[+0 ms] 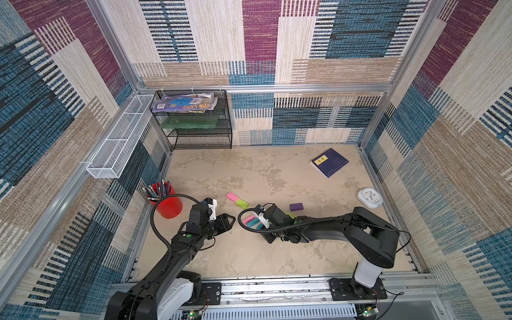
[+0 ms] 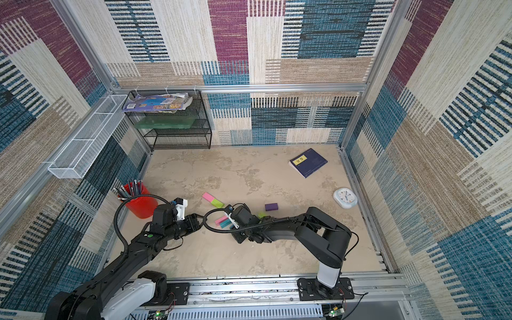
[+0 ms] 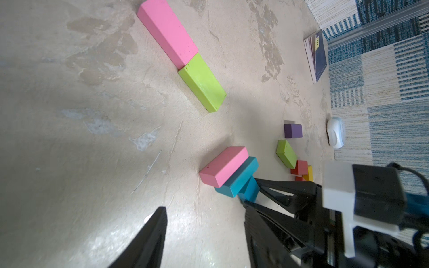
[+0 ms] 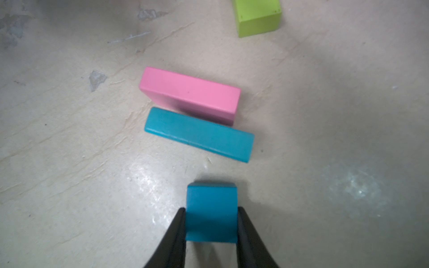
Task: Assemble the letter v with building blocks
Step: Pick up the building block from the center of the board, then assemble the building block at the center of the board.
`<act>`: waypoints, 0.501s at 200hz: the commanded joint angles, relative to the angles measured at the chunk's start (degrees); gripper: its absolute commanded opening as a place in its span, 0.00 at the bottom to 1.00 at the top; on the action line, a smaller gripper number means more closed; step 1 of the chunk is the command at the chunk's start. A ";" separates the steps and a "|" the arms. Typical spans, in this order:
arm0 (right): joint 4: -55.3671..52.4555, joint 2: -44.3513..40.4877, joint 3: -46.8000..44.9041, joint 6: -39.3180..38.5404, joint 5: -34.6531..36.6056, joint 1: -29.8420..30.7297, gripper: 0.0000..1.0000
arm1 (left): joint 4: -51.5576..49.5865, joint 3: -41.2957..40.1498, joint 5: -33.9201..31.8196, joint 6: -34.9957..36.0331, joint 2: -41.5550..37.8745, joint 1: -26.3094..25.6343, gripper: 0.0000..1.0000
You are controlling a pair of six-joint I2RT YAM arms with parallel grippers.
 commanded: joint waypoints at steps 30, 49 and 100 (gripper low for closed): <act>-4.76 -6.43 -0.48 0.58 0.81 -1.88 0.26 | 2.33 0.62 1.42 1.51 0.92 -0.05 0.57; -5.16 -9.44 -0.17 0.30 0.78 -3.80 0.26 | 2.22 0.83 1.40 1.73 1.05 -0.05 0.57; -4.85 -8.87 4.09 -1.69 -0.09 -9.63 0.27 | 3.23 1.77 1.59 1.49 2.56 -0.05 0.57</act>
